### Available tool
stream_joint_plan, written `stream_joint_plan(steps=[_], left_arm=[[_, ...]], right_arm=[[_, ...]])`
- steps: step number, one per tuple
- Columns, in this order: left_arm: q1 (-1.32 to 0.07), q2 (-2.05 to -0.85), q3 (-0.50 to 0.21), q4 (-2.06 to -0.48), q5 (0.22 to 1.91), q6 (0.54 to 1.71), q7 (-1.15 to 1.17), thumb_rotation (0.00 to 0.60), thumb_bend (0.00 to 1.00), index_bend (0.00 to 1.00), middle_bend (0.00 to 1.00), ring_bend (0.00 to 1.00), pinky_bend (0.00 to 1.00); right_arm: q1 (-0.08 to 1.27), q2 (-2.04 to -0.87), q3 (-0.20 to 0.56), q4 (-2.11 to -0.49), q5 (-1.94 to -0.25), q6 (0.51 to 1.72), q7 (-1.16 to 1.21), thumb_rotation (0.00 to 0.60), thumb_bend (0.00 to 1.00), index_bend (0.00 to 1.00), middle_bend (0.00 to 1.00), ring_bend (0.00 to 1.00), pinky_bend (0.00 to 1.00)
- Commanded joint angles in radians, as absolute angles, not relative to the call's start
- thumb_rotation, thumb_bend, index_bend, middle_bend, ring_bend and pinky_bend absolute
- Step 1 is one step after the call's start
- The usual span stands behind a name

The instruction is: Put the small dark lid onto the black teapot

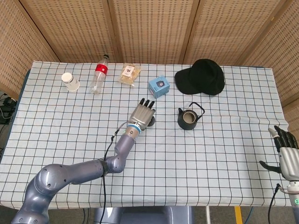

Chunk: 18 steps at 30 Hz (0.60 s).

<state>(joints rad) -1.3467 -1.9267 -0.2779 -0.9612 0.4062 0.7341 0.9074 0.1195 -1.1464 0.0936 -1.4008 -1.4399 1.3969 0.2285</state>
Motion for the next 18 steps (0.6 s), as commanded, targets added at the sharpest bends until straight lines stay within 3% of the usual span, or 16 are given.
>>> stream_joint_plan(steps=[1,4,13,15,18], left_arm=[[-1.341,-1.909,-0.278,-0.995,0.397,0.755,0.908,0.6,0.15,0.09,0.0,0.0,0.0],[-1.324,-1.879,-0.274,-1.048,0.396,0.78,0.901,0.6,0.11,0.05,0.0,0.0,0.0],[-1.227,-1.744,-0.25,-1.288,0.497,0.909,0.824,0.6,0.1,0.03,0.0,0.0,0.0],[-1.126,-1.625,-0.21,-1.473,0.614,1.072,0.776,0.6,0.1,0.02,0.0,0.0,0.0],[-1.018,-1.502,-0.156,-1.66,0.725,1.192,0.714,0.6,0.11,0.02,0.0,0.0,0.0]], right_arm=[[0.118,-1.144,0.093,-1.403,-1.443,1.402,0.229,0.6,0.12,0.07,0.0,0.0,0.0],[0.115,-1.142,0.092,-1.408,-1.447,1.407,0.227,0.6,0.12,0.07,0.0,0.0,0.0],[0.111,-1.141,0.089,-1.418,-1.456,1.418,0.217,0.6,0.12,0.07,0.0,0.0,0.0],[0.113,-1.144,0.082,-1.42,-1.463,1.413,0.204,0.6,0.12,0.07,0.0,0.0,0.0],[0.113,-1.148,0.079,-1.424,-1.465,1.412,0.189,0.6,0.12,0.07,0.0,0.0,0.0]])
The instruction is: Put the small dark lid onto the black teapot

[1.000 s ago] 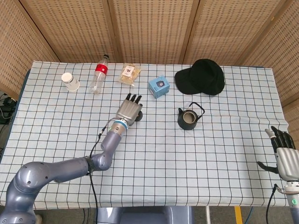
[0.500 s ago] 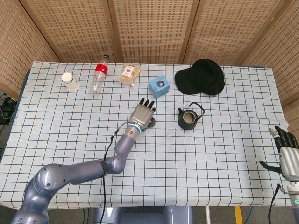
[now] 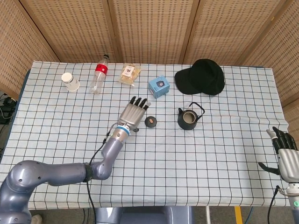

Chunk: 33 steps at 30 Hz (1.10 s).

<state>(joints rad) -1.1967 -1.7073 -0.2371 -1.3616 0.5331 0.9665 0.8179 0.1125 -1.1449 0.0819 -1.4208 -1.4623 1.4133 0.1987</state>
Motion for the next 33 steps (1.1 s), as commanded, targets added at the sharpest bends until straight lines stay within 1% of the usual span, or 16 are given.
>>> stream_joint_plan(steps=[1,2,3,7,8,13,17,20,25,30,33], left_arm=[[-0.985,-1.467,-0.139,-1.703,0.752,1.229,0.699,0.6,0.1,0.01,0.0,0.0,0.0],[-0.942,-1.422,-0.11,-1.755,0.795,1.274,0.682,0.6,0.11,0.01,0.0,0.0,0.0],[-0.927,-1.406,-0.1,-1.772,0.813,1.287,0.675,0.6,0.11,0.01,0.0,0.0,0.0],[-0.811,-1.316,-0.022,-1.843,0.92,1.398,0.625,0.6,0.11,0.0,0.0,0.0,0.0],[-0.753,-1.286,0.012,-1.857,0.947,1.445,0.587,0.6,0.11,0.0,0.0,0.0,0.0],[-0.599,-1.221,0.101,-1.844,1.064,1.534,0.456,0.6,0.11,0.0,0.0,0.0,0.0],[-0.498,-1.2,0.139,-1.818,1.125,1.59,0.388,0.6,0.11,0.0,0.0,0.0,0.0],[-0.433,-1.192,0.153,-1.801,1.158,1.621,0.34,0.6,0.11,0.0,0.0,0.0,0.0],[-0.38,-1.181,0.163,-1.773,1.201,1.63,0.285,0.6,0.11,0.0,0.0,0.0,0.0],[-0.329,-1.162,0.139,-1.731,1.206,1.596,0.148,0.6,0.11,0.0,0.0,0.0,0.0],[-0.316,-1.132,0.11,-1.717,1.205,1.567,0.084,0.6,0.11,0.0,0.0,0.0,0.0]], right_arm=[[0.113,-1.149,0.078,-1.425,-1.466,1.412,0.185,0.6,0.12,0.07,0.0,0.0,0.0],[0.113,-1.15,0.077,-1.427,-1.467,1.412,0.181,0.6,0.12,0.07,0.0,0.0,0.0],[0.113,-1.15,0.077,-1.428,-1.467,1.412,0.179,0.6,0.12,0.07,0.0,0.0,0.0],[0.113,-1.153,0.076,-1.431,-1.466,1.41,0.168,0.6,0.12,0.07,0.0,0.0,0.0],[0.114,-1.155,0.075,-1.431,-1.467,1.408,0.164,0.6,0.12,0.07,0.0,0.0,0.0],[0.118,-1.162,0.077,-1.428,-1.461,1.404,0.148,0.6,0.12,0.07,0.0,0.0,0.0],[0.121,-1.17,0.082,-1.426,-1.459,1.406,0.134,0.6,0.12,0.07,0.0,0.0,0.0],[0.122,-1.179,0.086,-1.425,-1.459,1.412,0.125,0.6,0.12,0.07,0.0,0.0,0.0],[0.132,-1.181,0.097,-1.452,-1.453,1.408,0.104,0.6,0.12,0.07,0.0,0.0,0.0],[0.197,-1.156,0.147,-1.602,-1.469,1.397,-0.044,0.6,0.12,0.07,0.0,0.0,0.0],[0.253,-1.149,0.187,-1.712,-1.456,1.36,-0.144,0.6,0.12,0.09,0.0,0.0,0.0]])
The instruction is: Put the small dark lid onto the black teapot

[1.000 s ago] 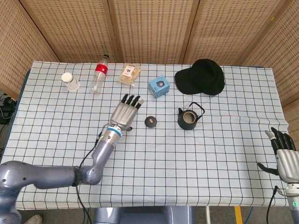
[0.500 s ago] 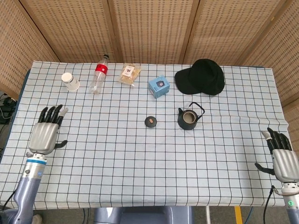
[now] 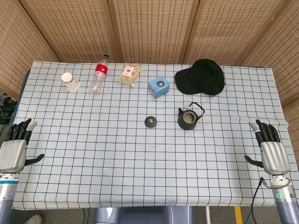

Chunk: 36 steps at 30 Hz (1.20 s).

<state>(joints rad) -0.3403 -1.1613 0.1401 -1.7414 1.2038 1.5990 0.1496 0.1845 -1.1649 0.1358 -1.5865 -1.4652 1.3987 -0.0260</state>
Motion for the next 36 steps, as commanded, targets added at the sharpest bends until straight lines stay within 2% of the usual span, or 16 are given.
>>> stream_joint_plan(steps=[1,6,12,23,36], left_arm=[[-0.312,-1.127,0.105,-1.711,1.208,1.562,0.076,0.6,0.11,0.0,0.0,0.0,0.0],[-0.3,-1.103,0.082,-1.678,1.242,1.528,0.034,0.6,0.11,0.0,0.0,0.0,0.0],[-0.289,-1.091,0.06,-1.661,1.265,1.481,-0.019,0.6,0.11,0.0,0.0,0.0,0.0],[-0.284,-1.084,0.025,-1.63,1.282,1.39,-0.094,0.6,0.11,0.0,0.0,0.0,0.0],[-0.273,-1.071,0.001,-1.61,1.329,1.335,-0.181,0.6,0.11,0.0,0.0,0.0,0.0]], right_arm=[[0.267,-1.15,0.196,-1.737,-1.448,1.347,-0.166,0.6,0.12,0.1,0.0,0.0,0.0],[0.379,-1.193,0.255,-1.855,-1.366,1.244,-0.325,0.6,0.12,0.15,0.0,0.0,0.0],[0.515,-1.306,0.304,-1.866,-1.218,1.144,-0.505,0.6,0.18,0.22,0.0,0.0,0.0],[0.689,-1.52,0.326,-1.707,-0.998,1.09,-0.685,0.6,0.37,0.29,0.03,0.0,0.0],[0.803,-1.711,0.313,-1.483,-0.884,1.055,-0.712,0.6,0.41,0.31,0.04,0.0,0.0]])
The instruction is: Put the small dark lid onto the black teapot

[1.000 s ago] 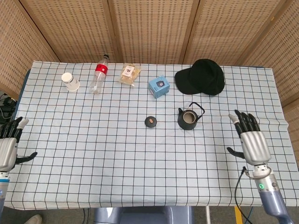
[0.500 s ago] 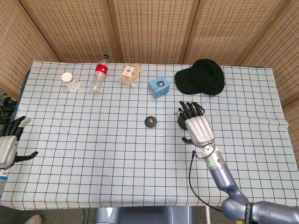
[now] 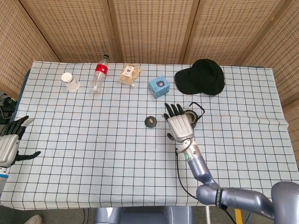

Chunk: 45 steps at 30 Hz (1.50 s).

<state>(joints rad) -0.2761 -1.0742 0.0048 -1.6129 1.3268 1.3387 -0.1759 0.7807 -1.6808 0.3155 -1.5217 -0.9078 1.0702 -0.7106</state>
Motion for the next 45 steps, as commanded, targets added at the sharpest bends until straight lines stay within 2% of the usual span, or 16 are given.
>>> stream_joint_plan(steps=[1,10,21,30,45], left_arm=[[-0.271,-1.069,-0.004,-1.61,1.327,1.335,-0.186,0.6,0.11,0.0,0.0,0.0,0.0],[-0.256,-1.058,-0.026,-1.612,1.324,1.323,-0.203,0.6,0.11,0.0,0.0,0.0,0.0],[-0.254,-1.051,-0.038,-1.62,1.315,1.276,-0.199,0.6,0.11,0.0,0.0,0.0,0.0],[-0.252,-1.054,-0.05,-1.616,1.298,1.25,-0.185,0.6,0.11,0.0,0.0,0.0,0.0],[-0.247,-1.05,-0.058,-1.622,1.303,1.227,-0.184,0.6,0.11,0.0,0.0,0.0,0.0]], right_arm=[[0.812,-1.723,0.31,-1.463,-0.869,1.043,-0.716,0.6,0.41,0.31,0.04,0.0,0.0],[0.872,-1.791,0.32,-1.348,-0.83,1.0,-0.7,0.6,0.37,0.29,0.03,0.0,0.0],[0.978,-1.821,0.367,-1.266,-0.689,0.907,-0.746,0.6,0.37,0.31,0.03,0.0,0.0],[1.039,-1.854,0.362,-1.179,-0.612,0.865,-0.757,0.6,0.37,0.31,0.04,0.0,0.0],[1.096,-1.919,0.347,-1.041,-0.608,0.817,-0.711,0.6,0.37,0.33,0.05,0.0,0.0]])
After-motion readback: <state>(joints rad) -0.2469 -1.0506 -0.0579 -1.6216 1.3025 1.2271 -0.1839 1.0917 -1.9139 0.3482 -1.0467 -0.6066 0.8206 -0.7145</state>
